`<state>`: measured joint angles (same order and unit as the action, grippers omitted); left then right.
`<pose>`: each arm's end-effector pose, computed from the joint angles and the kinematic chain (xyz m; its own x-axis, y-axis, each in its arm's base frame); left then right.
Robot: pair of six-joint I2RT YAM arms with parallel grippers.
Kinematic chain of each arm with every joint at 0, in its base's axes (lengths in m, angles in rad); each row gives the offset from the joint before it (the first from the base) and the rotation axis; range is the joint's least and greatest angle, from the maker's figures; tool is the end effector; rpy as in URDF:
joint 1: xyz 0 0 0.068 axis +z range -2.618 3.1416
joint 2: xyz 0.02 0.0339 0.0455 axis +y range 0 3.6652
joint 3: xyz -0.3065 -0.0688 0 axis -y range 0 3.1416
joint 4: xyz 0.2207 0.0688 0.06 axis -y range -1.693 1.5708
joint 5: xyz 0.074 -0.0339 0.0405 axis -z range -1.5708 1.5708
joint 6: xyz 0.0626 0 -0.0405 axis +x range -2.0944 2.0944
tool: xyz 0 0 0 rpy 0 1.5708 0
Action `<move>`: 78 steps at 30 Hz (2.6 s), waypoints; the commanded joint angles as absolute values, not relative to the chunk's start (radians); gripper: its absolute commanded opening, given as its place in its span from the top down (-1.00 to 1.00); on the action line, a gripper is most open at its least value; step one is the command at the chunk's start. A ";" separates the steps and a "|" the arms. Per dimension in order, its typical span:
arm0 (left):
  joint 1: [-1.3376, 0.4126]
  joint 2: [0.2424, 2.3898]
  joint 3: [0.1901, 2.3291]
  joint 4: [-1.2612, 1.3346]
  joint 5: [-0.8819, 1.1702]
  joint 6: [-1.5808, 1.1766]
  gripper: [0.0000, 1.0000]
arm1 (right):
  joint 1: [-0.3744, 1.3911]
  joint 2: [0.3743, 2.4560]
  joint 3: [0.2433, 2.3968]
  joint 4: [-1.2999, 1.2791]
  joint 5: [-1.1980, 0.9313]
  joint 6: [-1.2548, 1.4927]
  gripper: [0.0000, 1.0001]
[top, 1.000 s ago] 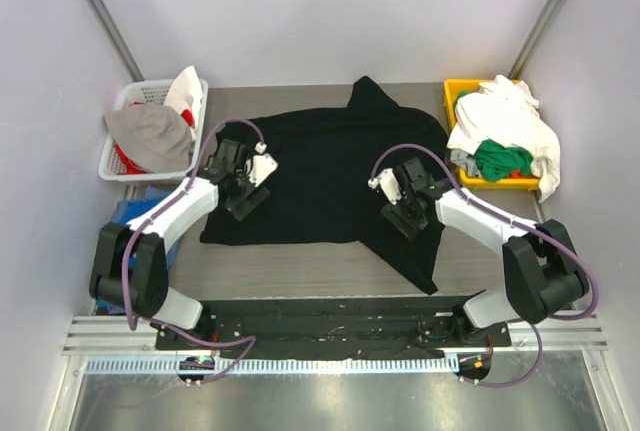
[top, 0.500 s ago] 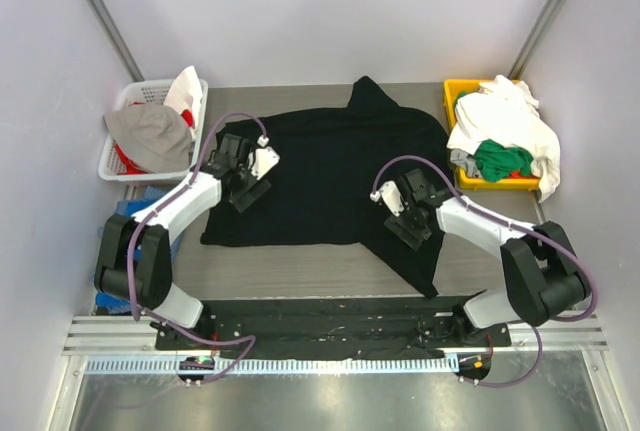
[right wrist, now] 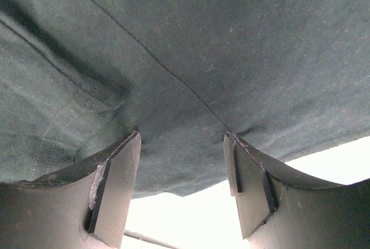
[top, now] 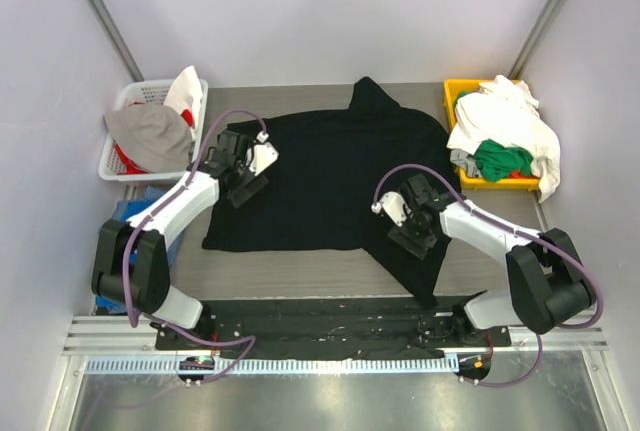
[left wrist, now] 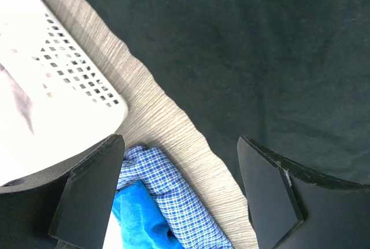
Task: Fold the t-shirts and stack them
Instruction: Grap the side of the flattened tshirt closest away from the robot with both arms
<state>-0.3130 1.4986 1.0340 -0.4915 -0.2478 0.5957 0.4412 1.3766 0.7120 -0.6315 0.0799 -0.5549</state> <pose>0.2899 -0.0777 0.2639 -0.5514 0.7502 -0.3649 0.5718 0.6584 0.4894 0.1907 0.0846 0.1941 -0.5258 -0.8291 -0.1901 -0.8037 0.5574 -0.2082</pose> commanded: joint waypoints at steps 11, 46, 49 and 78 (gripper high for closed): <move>-0.316 1.474 1.085 -0.506 -0.218 0.554 -0.69 | 0.437 1.261 0.797 -0.735 0.084 -0.537 -0.38; -0.304 1.516 1.104 -0.819 -0.069 0.755 -0.64 | 0.440 1.423 0.888 -0.825 -0.287 -0.592 -0.18; -0.301 1.516 1.103 -0.819 -0.072 0.755 -0.63 | 0.440 1.439 0.882 -0.810 -0.285 -0.600 -0.17; -0.285 1.485 1.020 -0.759 -0.097 0.761 -0.61 | 0.439 1.540 0.873 -0.746 -0.273 -0.618 0.54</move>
<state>-0.2962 1.5162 1.0370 -0.7876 -0.0856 0.7425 0.4412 1.5383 0.8658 -0.7582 -0.2718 -0.6159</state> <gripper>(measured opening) 0.806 0.280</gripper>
